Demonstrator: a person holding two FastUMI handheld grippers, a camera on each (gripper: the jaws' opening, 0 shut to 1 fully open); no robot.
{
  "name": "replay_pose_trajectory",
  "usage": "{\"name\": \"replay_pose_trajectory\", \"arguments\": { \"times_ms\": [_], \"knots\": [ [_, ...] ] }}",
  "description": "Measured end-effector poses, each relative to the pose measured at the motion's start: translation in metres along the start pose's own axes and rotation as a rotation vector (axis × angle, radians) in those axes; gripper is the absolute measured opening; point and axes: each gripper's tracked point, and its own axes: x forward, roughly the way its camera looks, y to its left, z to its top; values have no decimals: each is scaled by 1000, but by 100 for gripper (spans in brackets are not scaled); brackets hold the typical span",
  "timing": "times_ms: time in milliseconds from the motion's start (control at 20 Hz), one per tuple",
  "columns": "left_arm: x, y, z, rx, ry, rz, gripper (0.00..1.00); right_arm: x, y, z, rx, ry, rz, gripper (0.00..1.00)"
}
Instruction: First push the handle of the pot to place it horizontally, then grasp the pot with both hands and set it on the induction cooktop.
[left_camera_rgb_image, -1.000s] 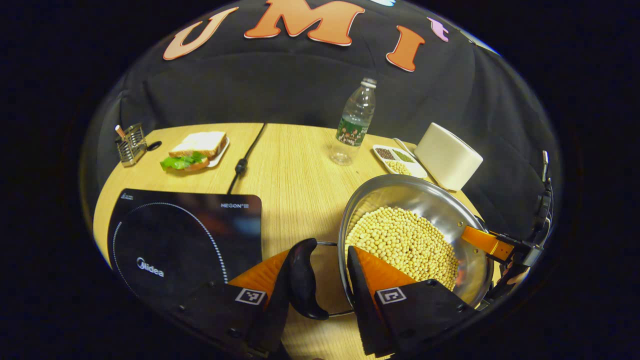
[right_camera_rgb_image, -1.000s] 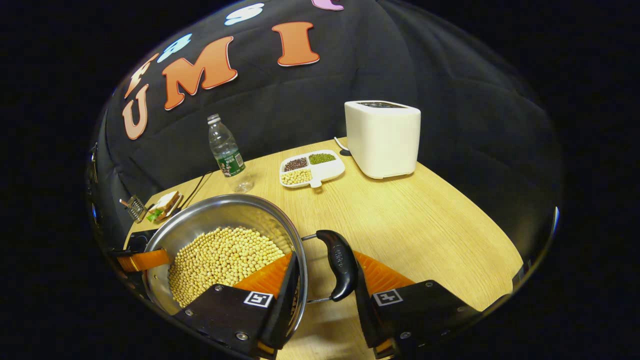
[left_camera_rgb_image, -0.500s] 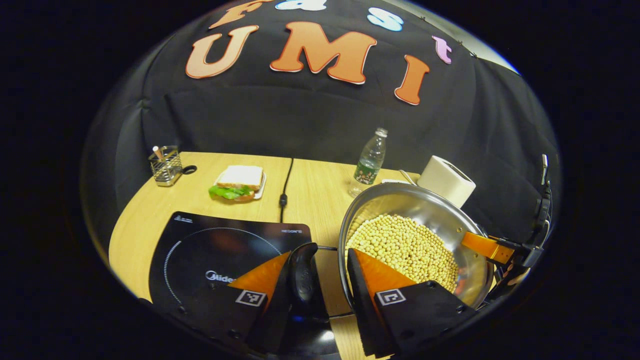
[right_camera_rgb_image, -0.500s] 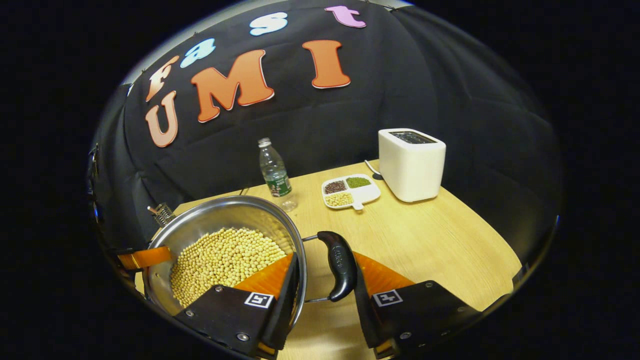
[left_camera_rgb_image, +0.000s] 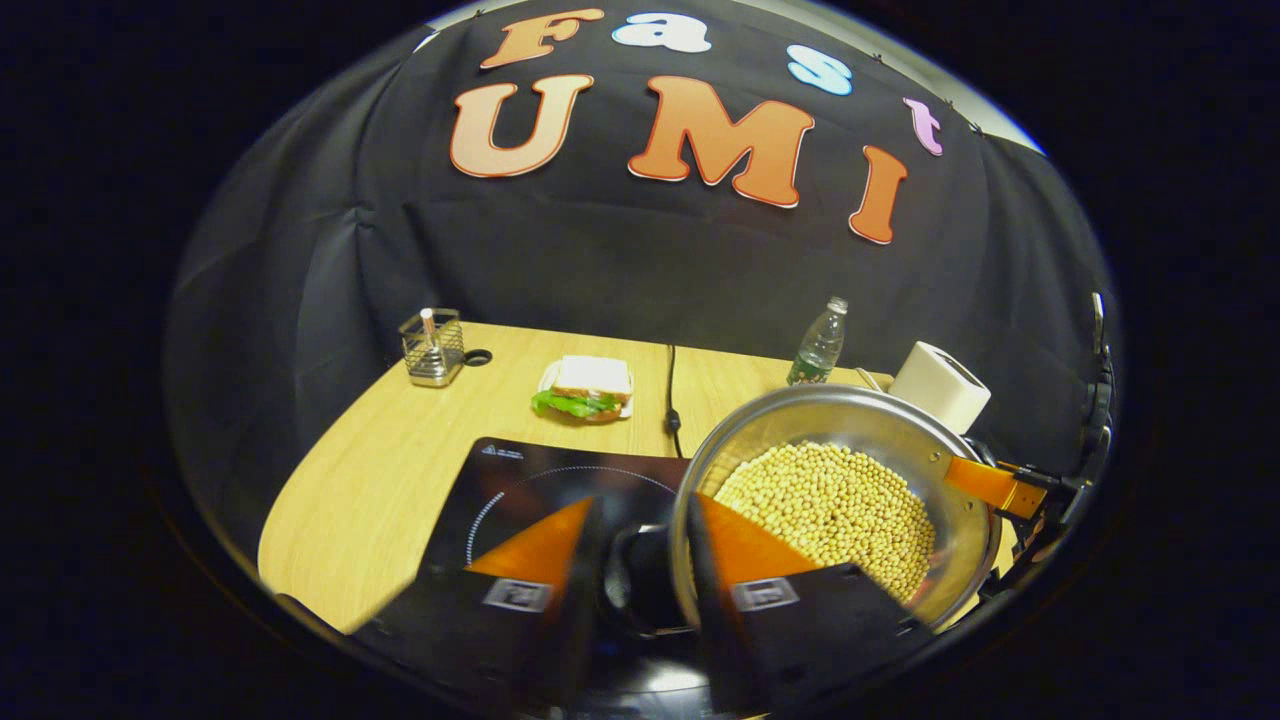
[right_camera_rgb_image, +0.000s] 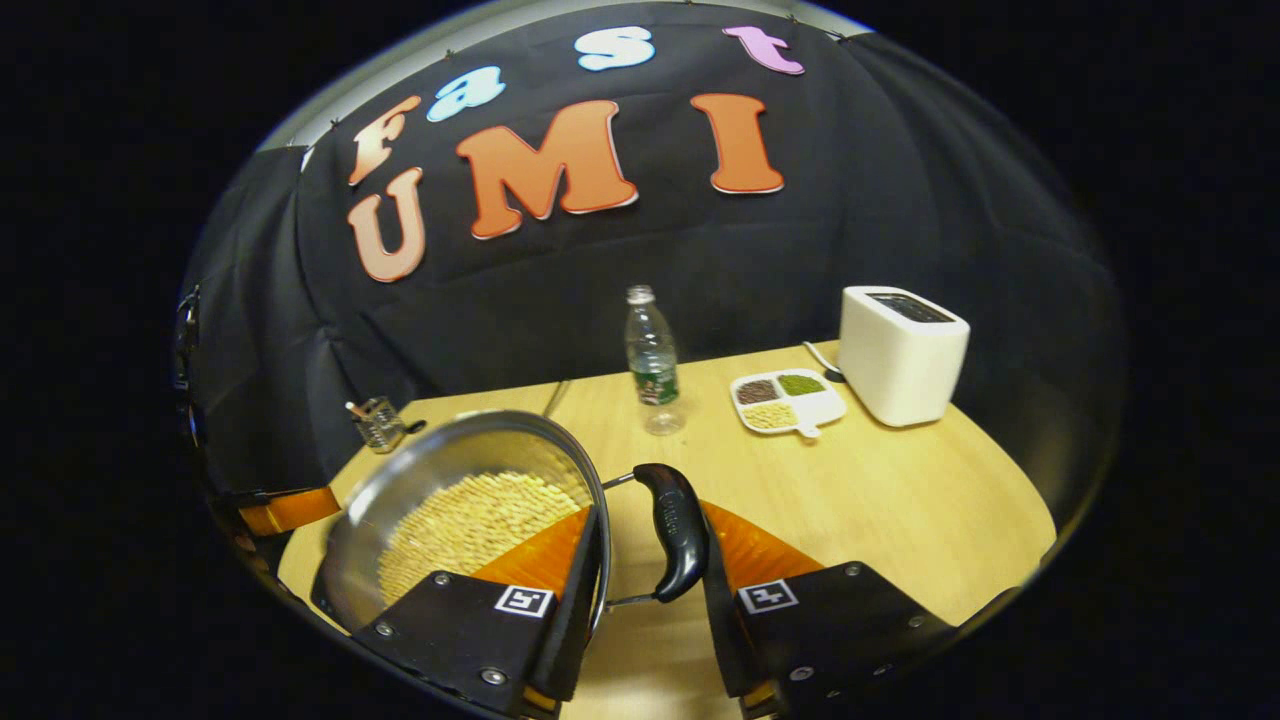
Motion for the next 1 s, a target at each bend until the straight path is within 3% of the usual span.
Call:
{"name": "replay_pose_trajectory", "arguments": {
  "times_ms": [50, 100, 150, 200, 250, 300, 350, 450, 550, 700, 750, 900, 1000],
  "knots": [
    [8, 13, -5, 41, 2, 40, 9, 13, 6, 4, 29, -29, -19, 49],
    [7, 35, -18, 58, 41, 90, 9, 12, 9, -11, 42, 11, 3, 47],
    [9, 49, -34, 10, 80, 91, 15, 17, 12, -26, 98, 51, 17, 46],
    [5, 59, -11, -22, -9, 94, 17, 24, 17, -36, 138, 75, 42, 47],
    [8, 75, -4, -42, -13, 124, 9, 28, 22, -45, 149, 105, 64, 47],
    [3, 90, 5, -45, -34, 141, 9, 30, 27, -50, 154, 115, 77, 47],
    [-5, 103, 13, -50, -49, 154, 26, 31, 34, -49, 151, 119, 96, 47],
    [-17, 119, 11, -75, -17, 143, 22, 31, 44, -51, 161, 122, 114, 47],
    [-22, 134, -4, -67, 32, 139, 46, 34, 52, -56, 163, 133, 123, 47],
    [-22, 145, -13, -72, 56, 127, 66, 37, 70, -56, 163, 126, 136, 47],
    [-20, 142, -13, -73, 56, 117, 80, 38, 76, -61, 156, 136, 142, 47],
    [-17, 147, -10, -39, 53, 136, 74, 40, 90, -67, 154, 145, 155, 47],
    [-22, 152, -10, -69, 67, 146, 74, 43, 94, -66, 156, 140, 154, 47]
  ]
}}
